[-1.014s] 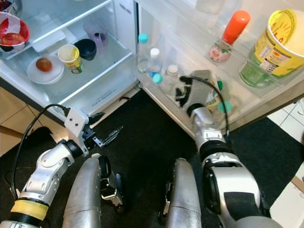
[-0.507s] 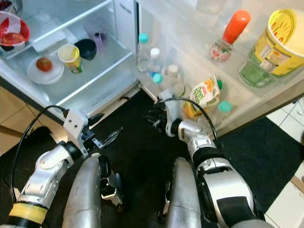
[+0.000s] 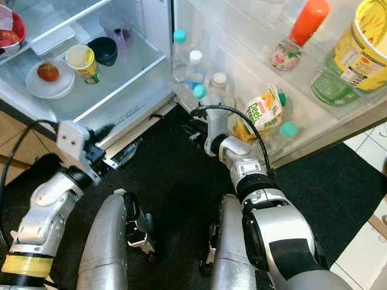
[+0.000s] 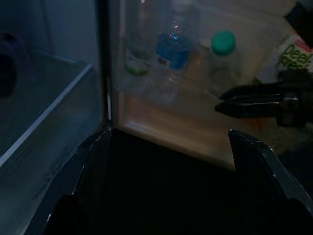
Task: Restocking fridge
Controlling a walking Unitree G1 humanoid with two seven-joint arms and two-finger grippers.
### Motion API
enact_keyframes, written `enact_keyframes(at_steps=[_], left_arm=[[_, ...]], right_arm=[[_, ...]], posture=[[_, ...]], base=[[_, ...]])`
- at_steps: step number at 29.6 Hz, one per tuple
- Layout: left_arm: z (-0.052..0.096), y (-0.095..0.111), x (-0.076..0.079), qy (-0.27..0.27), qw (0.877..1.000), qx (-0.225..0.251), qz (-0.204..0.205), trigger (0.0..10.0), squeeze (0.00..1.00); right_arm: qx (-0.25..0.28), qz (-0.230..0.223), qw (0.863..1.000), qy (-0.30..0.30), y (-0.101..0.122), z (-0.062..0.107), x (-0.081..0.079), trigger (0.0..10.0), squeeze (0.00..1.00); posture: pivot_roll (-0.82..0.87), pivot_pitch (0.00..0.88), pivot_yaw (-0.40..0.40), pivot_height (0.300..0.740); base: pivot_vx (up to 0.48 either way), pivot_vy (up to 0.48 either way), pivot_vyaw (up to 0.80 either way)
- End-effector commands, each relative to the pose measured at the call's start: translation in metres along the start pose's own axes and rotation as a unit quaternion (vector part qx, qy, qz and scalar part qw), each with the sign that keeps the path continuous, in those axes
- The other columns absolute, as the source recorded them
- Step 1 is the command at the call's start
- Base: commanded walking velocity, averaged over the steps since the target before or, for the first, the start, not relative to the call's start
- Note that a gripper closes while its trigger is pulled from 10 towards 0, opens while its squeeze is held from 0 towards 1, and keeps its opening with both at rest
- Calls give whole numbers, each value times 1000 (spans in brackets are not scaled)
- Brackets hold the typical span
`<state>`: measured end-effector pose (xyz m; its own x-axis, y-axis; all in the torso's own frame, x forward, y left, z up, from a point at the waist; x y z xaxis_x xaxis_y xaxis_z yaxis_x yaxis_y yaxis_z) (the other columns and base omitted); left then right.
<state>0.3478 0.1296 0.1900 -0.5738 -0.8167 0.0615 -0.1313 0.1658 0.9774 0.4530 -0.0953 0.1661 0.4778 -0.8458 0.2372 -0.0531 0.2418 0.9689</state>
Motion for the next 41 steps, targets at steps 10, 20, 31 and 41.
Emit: enact_keyframes(at_steps=[10, 20, 31, 41], left_arm=[[9, -14, 0, 11, 999, -30, 4, 10000, 0], [4, -17, 4, 0, 999, -34, 4, 10000, 0], [-1, -24, 13, -7, 999, -33, 10, 10000, 0], [-4, -30, 16, -13, 999, -34, 14, 10000, 0]], right_arm=[[2, -17, 971, -240, 8, 29, 89, 10000, 0], [26, -30, 949, -312, 20, 48, 123, 10000, 0], [58, -54, 966, -246, 18, 46, 111, 10000, 0], [131, -106, 983, -73, 19, 52, 74, 10000, 0]], posture=[[136, 542, -1, 591], [130, 525, 2, 591], [96, 489, -25, 591], [67, 447, -31, 591]], base=[[0, 0, 0], [0, 0, 0], [0, 0, 0], [0, 0, 0]])
Point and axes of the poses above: a point about 5 cm out from each wrist's last joint towards the gripper, its own z axis pointing back from the gripper into the wrist, its own y axis along the axis of the wrist's last joint, x = y × z, the point moved 6 cm from there along -z, pointing out of the wrist towards the gripper, and after that the axes turned 12 degrees about z, right-handed, at the moved point
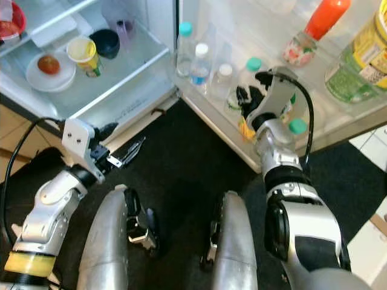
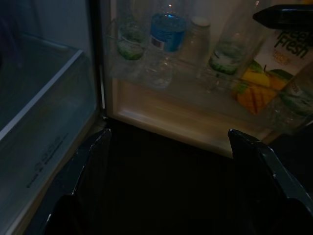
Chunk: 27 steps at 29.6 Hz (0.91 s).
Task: Restocking fridge
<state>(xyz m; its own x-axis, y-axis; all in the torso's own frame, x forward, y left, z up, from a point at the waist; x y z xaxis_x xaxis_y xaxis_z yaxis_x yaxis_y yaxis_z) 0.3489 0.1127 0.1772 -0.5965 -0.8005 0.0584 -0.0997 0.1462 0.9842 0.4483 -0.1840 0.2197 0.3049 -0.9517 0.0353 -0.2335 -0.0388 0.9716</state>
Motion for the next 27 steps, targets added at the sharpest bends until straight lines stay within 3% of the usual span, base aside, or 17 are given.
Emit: enact_keyframes(at_steps=[1, 6, 8, 10, 11, 15, 20, 22, 23, 27], left_arm=[[3, -15, 4, 1, 1000, -15, 13, 10000, 0], [-1, -15, 0, 2, 1000, -11, 8, 10000, 0], [-1, -15, 0, 2, 1000, -11, 8, 10000, 0], [-3, -14, -1, 4, 1000, -7, 7, 10000, 0], [-3, -14, -1, 4, 1000, -7, 7, 10000, 0], [-2, -18, -3, 8, 1000, -7, 7, 10000, 0], [-2, -20, -4, 10, 1000, -8, 8, 10000, 0], [-2, -25, -4, 12, 1000, -11, 11, 10000, 0], [-2, -25, -4, 12, 1000, -11, 11, 10000, 0], [-2, -42, -6, 16, 999, -27, 20, 10000, 0]], right_arm=[[-13, -17, 999, 33, -13, 8, -8, 10000, 0], [20, -36, 984, 174, -1, 26, -49, 10000, 0], [20, -36, 984, 174, -1, 26, -49, 10000, 0], [27, -45, 970, 235, 5, 35, -68, 10000, 0], [27, -45, 970, 235, 5, 35, -68, 10000, 0], [13, -66, 943, 326, 2, 53, -102, 10000, 0], [-8, -65, 942, 330, -11, 58, -113, 10000, 0], [-43, -70, 947, 309, -35, 58, -122, 10000, 0], [-43, -70, 947, 309, -35, 58, -122, 10000, 0], [-70, -109, 950, 285, -57, 61, -133, 10000, 0]], posture=[[67, 447, -31, 591], [57, 415, -36, 591], [57, 415, -36, 591], [54, 395, -40, 591], [54, 395, -40, 591], [48, 371, -44, 591], [47, 358, -47, 591], [45, 333, -43, 591], [45, 333, -43, 591], [46, 295, -37, 591]], base=[[0, 0, 0], [0, 0, 0], [0, 0, 0], [0, 0, 0], [0, 0, 0], [0, 0, 0], [0, 0, 0], [0, 0, 0], [0, 0, 0], [0, 0, 0]])
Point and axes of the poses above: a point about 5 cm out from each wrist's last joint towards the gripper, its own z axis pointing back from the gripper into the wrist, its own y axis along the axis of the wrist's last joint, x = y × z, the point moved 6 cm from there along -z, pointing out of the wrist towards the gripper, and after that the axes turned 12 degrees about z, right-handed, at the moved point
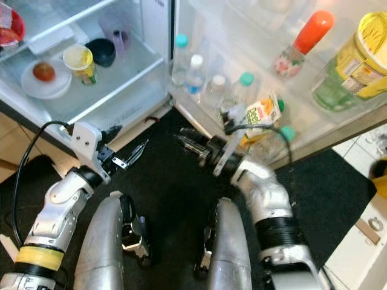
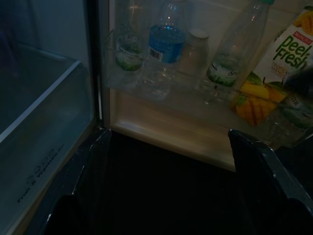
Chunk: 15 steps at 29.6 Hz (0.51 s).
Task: Restocking fridge
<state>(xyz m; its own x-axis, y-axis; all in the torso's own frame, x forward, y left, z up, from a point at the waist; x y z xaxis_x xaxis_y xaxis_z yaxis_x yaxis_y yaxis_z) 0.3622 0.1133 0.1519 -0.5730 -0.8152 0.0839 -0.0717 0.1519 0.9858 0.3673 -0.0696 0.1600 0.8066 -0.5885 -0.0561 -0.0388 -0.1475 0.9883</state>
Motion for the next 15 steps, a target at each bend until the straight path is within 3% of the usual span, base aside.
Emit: enact_keyframes(at_steps=[1, 4, 8, 10, 15], left_arm=[[4, -23, 3, 2, 1000, -26, 13, 10000, 0], [5, -40, 3, 10, 999, -43, 30, 10000, 0], [3, -44, 4, 14, 998, -42, 47, 10000, 0], [-7, -43, 22, -10, 997, -30, 67, 10000, 0], [-14, -49, 32, -17, 997, -36, 72, 10000, 0]], right_arm=[[-15, -33, 999, -15, -19, 5, -1, 10000, 0], [-12, -76, 997, -14, -36, 3, -9, 10000, 0], [-34, -87, 995, -21, -52, 3, -14, 10000, 0], [-50, -103, 993, -30, -68, 2, -18, 10000, 0], [-62, -105, 992, -39, -78, 3, -18, 10000, 0]], posture=[[45, 274, -34, 591], [47, 231, -29, 596], [50, 219, -28, 611], [53, 194, -25, 626], [53, 165, -22, 640]], base=[[0, 0, 0], [0, 0, 0], [0, 0, 0], [0, 0, 0], [0, 0, 0]])
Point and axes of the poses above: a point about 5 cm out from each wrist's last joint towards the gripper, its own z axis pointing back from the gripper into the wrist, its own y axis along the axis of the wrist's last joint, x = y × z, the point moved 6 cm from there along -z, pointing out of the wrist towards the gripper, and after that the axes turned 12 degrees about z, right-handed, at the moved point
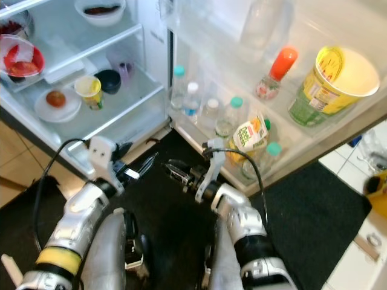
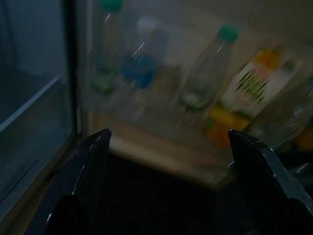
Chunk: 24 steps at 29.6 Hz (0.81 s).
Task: Restocking fridge
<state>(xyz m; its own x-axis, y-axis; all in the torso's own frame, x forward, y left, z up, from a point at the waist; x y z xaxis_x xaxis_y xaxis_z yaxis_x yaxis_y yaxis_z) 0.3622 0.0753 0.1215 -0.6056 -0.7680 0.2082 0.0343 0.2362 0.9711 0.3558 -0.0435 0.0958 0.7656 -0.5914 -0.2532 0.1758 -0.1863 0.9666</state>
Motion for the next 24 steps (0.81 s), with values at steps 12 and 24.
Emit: enact_keyframes(at_steps=[12, 24], left_arm=[[6, -52, -6, 23, 996, -82, 14, 10000, 0], [66, -120, -40, 94, 972, -215, 19, 10000, 0]], right_arm=[[-33, -13, 998, -59, -31, 22, 25, 10000, 0], [-162, -35, 973, -159, -101, 87, 53, 10000, 0]], posture=[[31, 89, 0, 684], [25, 70, 2, 723]], base=[[0, 0, 0], [0, 0, 0]])
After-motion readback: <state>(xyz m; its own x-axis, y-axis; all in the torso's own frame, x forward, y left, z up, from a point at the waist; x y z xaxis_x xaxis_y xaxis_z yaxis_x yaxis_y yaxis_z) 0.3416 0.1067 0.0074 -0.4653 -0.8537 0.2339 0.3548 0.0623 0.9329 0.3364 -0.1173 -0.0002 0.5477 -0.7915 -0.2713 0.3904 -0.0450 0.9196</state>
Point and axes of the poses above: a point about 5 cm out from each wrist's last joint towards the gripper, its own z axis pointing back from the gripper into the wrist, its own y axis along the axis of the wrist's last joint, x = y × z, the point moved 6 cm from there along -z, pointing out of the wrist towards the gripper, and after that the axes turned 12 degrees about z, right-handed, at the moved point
